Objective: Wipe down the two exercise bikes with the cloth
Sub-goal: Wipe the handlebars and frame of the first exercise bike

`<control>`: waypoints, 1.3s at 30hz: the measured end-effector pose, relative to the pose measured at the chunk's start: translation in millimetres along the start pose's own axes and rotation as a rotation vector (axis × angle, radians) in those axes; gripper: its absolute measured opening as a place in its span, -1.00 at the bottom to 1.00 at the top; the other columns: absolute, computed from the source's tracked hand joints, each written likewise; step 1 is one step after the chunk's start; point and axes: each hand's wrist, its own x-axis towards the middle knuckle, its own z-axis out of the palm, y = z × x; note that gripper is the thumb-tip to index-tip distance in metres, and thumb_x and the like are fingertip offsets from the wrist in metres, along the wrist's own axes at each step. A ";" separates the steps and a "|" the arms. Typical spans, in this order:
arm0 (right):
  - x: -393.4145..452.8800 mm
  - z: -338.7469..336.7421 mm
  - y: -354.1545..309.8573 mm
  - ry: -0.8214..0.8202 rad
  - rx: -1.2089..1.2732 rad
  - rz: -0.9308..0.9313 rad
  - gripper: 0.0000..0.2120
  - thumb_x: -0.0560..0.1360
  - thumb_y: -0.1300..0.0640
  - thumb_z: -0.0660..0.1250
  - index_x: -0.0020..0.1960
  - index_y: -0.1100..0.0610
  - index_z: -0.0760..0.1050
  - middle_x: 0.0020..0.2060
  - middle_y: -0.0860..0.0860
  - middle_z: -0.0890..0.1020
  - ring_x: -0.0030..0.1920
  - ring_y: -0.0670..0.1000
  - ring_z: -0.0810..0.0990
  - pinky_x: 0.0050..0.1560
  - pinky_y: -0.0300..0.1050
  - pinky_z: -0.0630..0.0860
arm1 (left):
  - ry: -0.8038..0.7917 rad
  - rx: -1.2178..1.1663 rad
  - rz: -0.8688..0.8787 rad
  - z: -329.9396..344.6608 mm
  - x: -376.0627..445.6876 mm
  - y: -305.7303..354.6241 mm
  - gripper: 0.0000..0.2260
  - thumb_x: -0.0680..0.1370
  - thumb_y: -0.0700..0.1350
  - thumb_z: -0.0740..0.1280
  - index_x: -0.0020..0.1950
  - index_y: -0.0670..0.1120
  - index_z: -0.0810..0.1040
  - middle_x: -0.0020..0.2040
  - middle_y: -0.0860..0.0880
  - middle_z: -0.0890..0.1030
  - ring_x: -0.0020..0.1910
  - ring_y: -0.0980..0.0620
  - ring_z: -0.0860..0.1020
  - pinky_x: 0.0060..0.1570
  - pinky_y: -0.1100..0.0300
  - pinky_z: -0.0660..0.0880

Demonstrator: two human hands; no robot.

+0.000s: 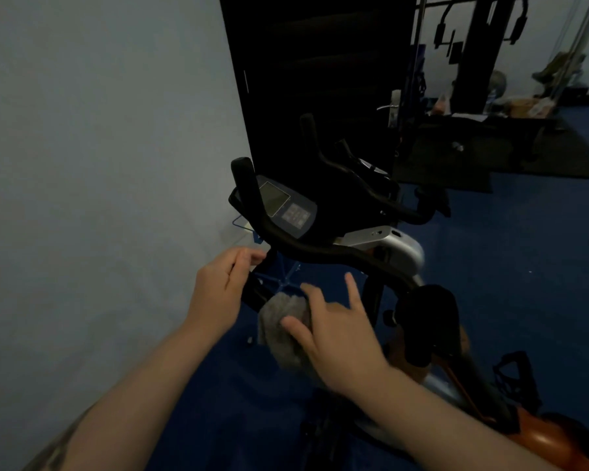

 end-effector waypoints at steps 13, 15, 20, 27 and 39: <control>28.7 13.8 -23.1 0.028 0.139 -0.073 -0.53 0.59 -0.29 -0.05 0.27 0.03 0.28 0.07 -0.01 0.57 -0.07 0.01 0.58 -0.26 -0.10 0.37 | -0.015 -0.008 -0.034 -1.9 0.3 0.2 -0.75 0.66 -0.03 0.11 -0.01 0.20 0.57 -0.03 0.23 0.63 -0.01 0.31 0.57 -0.03 0.47 0.43; 18.5 15.6 -12.9 0.023 0.096 -0.074 -0.51 0.56 -0.32 -0.08 0.24 0.01 0.30 0.02 -0.04 0.57 -0.12 -0.02 0.57 -0.28 -0.12 0.38 | -0.007 -0.012 -0.041 -0.4 0.1 1.2 -0.74 0.67 -0.06 0.12 -0.01 0.20 0.57 -0.03 0.21 0.63 -0.01 0.31 0.57 -0.03 0.48 0.43; 56.2 1.8 -35.4 -0.041 0.248 -0.196 -0.70 0.64 -0.08 0.10 0.22 0.11 0.30 0.00 0.09 0.56 -0.16 0.09 0.53 -0.24 -0.02 0.45 | -0.010 -0.038 -0.051 -1.8 -0.2 3.7 -0.75 0.66 -0.05 0.12 -0.01 0.14 0.59 -0.03 0.16 0.65 -0.02 0.26 0.59 -0.01 0.40 0.48; 42.7 2.7 -5.4 -0.159 0.276 -0.189 -0.58 0.59 -0.28 0.02 0.18 0.05 0.29 -0.06 0.05 0.59 -0.16 0.08 0.57 -0.21 -0.02 0.48 | -0.014 -0.041 -0.059 0.7 0.7 5.7 -0.75 0.66 -0.06 0.12 0.00 0.14 0.58 -0.01 0.11 0.64 0.00 0.28 0.58 0.00 0.44 0.45; -29.0 18.4 49.6 0.051 -0.039 -0.077 -0.49 0.60 -0.20 -0.14 0.42 -0.03 0.29 0.28 -0.09 0.44 0.40 -0.05 0.30 0.53 -0.04 -0.26 | 0.070 0.592 0.304 14.7 -24.8 29.9 -0.64 0.62 -0.02 0.11 0.30 -0.09 0.56 0.37 -0.05 0.48 0.38 -0.05 0.37 0.39 0.04 0.19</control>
